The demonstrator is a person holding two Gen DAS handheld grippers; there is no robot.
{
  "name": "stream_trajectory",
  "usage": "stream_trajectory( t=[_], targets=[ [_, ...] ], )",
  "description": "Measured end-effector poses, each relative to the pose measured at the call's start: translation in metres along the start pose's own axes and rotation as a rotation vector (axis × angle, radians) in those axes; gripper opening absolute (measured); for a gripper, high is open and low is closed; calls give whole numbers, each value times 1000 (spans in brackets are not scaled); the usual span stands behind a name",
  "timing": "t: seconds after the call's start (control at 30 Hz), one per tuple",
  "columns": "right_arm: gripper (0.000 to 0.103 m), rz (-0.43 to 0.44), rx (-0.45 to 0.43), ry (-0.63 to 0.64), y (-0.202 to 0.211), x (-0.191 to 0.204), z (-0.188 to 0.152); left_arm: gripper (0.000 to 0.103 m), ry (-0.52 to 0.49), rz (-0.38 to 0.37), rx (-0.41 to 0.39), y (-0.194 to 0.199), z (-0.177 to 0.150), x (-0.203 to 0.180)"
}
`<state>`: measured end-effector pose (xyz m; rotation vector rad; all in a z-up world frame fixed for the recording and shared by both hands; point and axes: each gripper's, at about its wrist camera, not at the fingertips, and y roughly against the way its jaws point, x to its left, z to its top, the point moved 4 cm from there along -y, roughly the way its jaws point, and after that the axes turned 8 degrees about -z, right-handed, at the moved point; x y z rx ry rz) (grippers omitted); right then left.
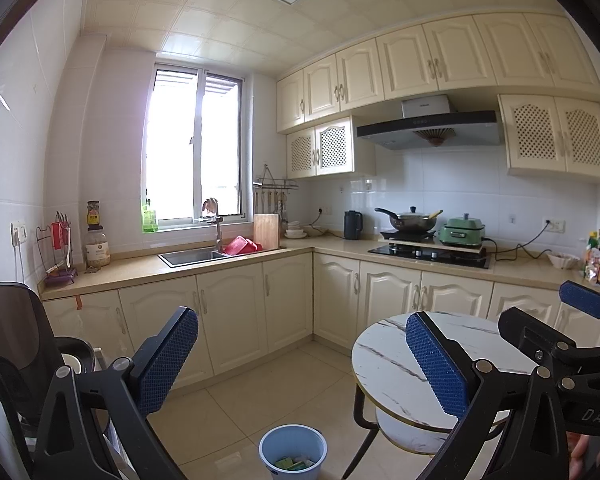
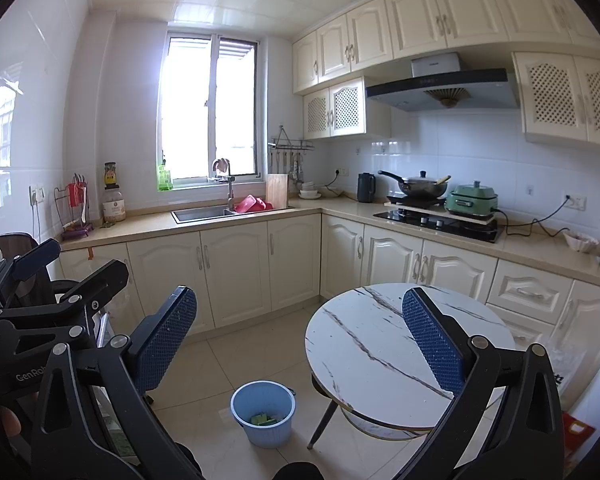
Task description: Collect trash
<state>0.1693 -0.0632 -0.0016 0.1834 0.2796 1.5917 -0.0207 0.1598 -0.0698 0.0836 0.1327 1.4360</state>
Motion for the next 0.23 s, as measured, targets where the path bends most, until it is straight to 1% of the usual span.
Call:
stream_trajectory(
  t=[0.23],
  targets=[
    [103,0,1,2,0,0,-2,102,1,0,-1,1,-1,4]
  ],
)
